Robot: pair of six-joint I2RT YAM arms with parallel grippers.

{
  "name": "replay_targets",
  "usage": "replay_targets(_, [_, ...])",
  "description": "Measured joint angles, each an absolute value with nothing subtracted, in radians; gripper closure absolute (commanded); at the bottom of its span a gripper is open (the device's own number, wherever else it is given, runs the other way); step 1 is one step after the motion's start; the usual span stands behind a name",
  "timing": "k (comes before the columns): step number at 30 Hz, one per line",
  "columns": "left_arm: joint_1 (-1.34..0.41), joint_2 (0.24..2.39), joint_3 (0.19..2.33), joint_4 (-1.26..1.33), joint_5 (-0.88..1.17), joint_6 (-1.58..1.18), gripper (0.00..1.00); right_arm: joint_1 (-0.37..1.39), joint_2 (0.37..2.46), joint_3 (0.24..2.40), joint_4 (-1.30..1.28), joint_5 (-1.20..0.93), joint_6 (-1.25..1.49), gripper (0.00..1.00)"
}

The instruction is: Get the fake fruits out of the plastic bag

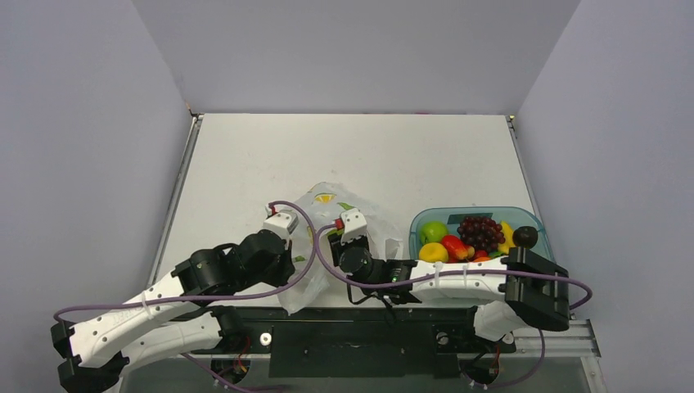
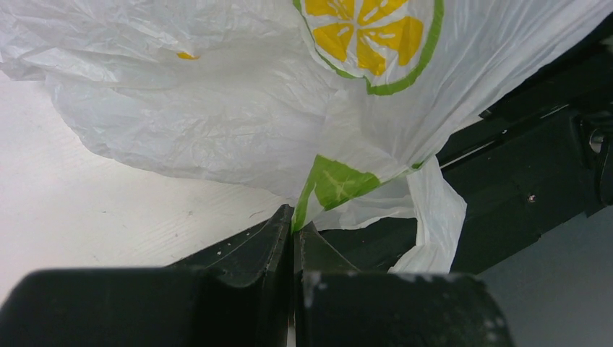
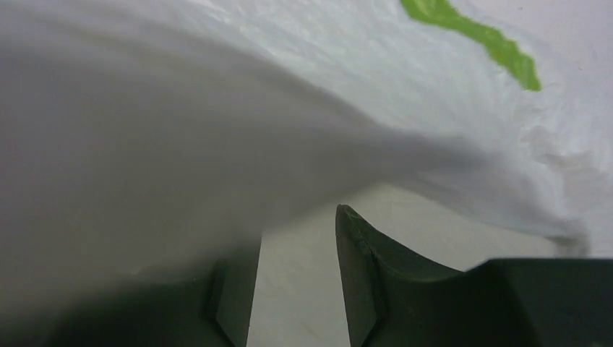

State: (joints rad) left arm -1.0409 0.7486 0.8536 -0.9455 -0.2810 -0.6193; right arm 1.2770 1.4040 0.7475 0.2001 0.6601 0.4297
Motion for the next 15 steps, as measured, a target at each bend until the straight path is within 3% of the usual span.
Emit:
replay_targets(3, [-1.046, 0.762, 0.853, -0.946, -0.285, -0.624, 1.0, 1.269, 1.476, 0.755, 0.239, 0.679, 0.427, 0.51])
replay_targets(15, [-1.066, 0.753, 0.854, -0.947, -0.305, -0.636, 1.0, 1.183, 1.646, 0.841, 0.395, 0.717, 0.4, 0.38])
